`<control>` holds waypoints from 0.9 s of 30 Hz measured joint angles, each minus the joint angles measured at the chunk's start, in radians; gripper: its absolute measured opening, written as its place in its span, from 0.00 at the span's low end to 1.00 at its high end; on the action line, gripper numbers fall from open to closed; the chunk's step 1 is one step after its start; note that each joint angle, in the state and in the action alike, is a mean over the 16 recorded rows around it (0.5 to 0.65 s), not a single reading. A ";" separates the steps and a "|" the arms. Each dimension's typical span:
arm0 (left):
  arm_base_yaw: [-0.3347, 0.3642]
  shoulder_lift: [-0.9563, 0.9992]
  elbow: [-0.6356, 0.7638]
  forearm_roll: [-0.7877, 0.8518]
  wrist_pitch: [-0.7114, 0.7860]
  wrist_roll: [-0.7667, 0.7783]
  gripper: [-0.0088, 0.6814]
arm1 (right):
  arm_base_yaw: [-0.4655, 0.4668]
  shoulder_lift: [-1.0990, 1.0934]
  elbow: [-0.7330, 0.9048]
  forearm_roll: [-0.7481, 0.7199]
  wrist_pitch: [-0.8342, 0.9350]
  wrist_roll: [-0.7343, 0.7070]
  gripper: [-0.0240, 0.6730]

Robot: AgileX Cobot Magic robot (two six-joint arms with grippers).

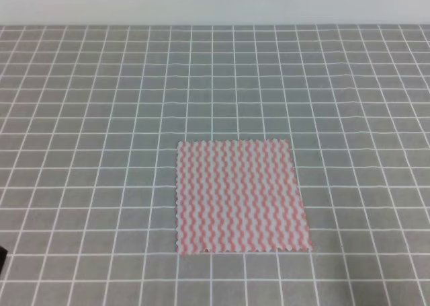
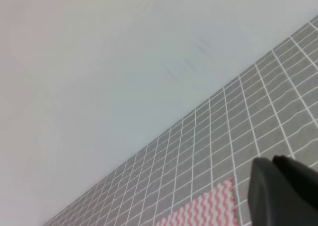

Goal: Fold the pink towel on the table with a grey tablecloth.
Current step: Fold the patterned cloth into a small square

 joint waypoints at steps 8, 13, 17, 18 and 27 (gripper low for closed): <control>0.000 0.006 -0.002 0.002 0.003 0.004 0.01 | 0.000 -0.002 0.003 -0.016 0.059 0.000 0.01; 0.000 0.005 0.002 0.030 0.031 0.003 0.01 | 0.000 0.000 0.001 -0.038 0.090 -0.001 0.01; 0.000 0.010 -0.002 0.043 0.052 0.001 0.01 | 0.000 0.010 -0.008 -0.054 0.098 -0.001 0.01; 0.000 0.011 -0.002 0.046 0.056 0.001 0.01 | 0.000 0.014 -0.011 -0.058 0.100 -0.001 0.01; 0.000 0.125 -0.082 0.060 0.119 -0.007 0.01 | 0.000 0.151 -0.092 -0.106 0.158 -0.001 0.01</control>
